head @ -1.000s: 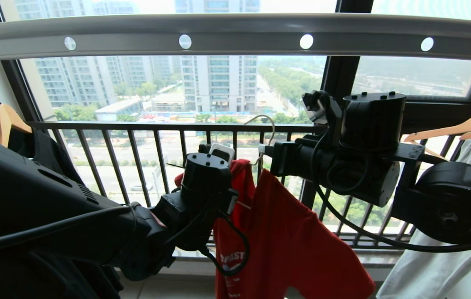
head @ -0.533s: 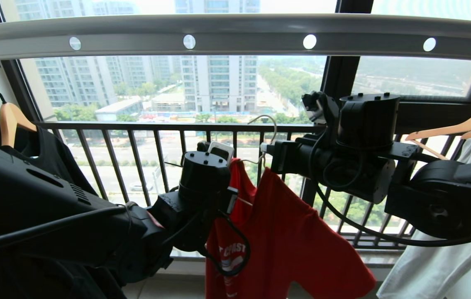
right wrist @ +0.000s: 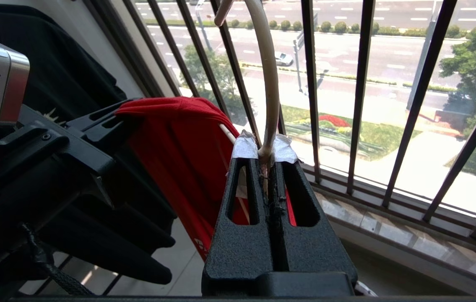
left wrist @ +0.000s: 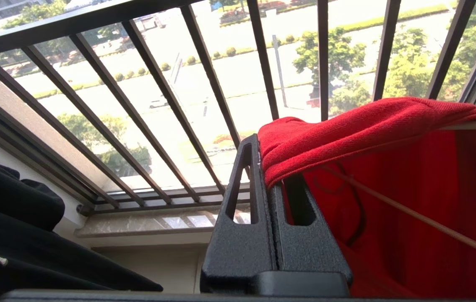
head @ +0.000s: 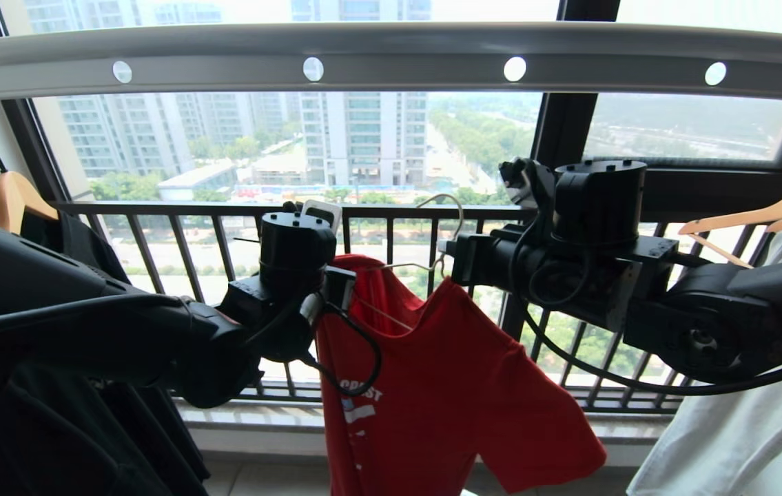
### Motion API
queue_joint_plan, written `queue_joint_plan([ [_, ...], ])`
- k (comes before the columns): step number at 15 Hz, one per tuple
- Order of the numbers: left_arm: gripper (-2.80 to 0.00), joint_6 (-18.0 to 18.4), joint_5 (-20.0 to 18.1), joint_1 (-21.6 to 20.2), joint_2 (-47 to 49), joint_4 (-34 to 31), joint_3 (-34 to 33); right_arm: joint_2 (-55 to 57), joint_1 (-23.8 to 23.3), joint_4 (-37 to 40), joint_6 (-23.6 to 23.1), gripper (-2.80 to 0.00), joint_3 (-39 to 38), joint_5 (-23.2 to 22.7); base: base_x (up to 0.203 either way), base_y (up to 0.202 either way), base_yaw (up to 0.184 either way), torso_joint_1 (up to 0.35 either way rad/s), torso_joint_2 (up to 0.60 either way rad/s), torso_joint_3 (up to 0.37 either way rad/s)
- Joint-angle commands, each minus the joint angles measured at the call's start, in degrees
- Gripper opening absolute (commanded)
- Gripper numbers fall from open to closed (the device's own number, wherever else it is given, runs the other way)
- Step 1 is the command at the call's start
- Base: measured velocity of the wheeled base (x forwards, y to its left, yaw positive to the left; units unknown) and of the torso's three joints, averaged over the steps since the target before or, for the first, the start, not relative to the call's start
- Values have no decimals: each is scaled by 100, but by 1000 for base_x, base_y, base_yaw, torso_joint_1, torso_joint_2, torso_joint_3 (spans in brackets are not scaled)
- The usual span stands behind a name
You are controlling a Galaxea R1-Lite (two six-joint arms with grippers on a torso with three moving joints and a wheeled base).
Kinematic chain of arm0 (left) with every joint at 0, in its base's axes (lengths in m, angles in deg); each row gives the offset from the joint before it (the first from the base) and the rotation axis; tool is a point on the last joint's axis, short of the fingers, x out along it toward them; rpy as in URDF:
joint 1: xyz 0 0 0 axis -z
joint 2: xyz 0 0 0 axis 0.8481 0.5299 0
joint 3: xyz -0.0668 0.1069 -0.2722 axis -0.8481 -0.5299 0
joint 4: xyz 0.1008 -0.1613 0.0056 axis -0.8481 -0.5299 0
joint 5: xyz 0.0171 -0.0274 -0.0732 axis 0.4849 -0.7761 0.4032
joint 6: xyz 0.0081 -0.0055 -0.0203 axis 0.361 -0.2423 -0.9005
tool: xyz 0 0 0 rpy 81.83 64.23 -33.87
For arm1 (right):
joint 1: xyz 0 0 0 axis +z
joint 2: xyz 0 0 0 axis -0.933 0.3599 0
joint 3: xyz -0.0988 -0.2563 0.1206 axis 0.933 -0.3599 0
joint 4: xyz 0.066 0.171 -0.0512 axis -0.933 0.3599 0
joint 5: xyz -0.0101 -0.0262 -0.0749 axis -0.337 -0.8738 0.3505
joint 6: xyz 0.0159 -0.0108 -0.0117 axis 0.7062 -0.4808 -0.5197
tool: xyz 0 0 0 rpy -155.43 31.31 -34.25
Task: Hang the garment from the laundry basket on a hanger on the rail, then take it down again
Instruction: Take the clothes off the clothes rack
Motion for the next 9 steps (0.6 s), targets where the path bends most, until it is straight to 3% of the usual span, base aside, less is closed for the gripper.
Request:
queue_joint_plan([
  [1,-280,16,-5,-319,288,7,207,42,-27,-18,11,-280,6,0,0,0,0,0,0,0],
  [4,-280,9,-317,-611,616,6,346,42,-54,-18,11,-280,21,0,0,0,0,0,0,0],
  [7,-280,-81,-951,-824,854,6,405,7,-54,-26,11,-280,23,9,0,0,0,0,0,0],
  [9,-280,-531,-1262,-912,980,3,571,15,-70,-26,11,-280,39,9,0,0,0,0,0,0],
])
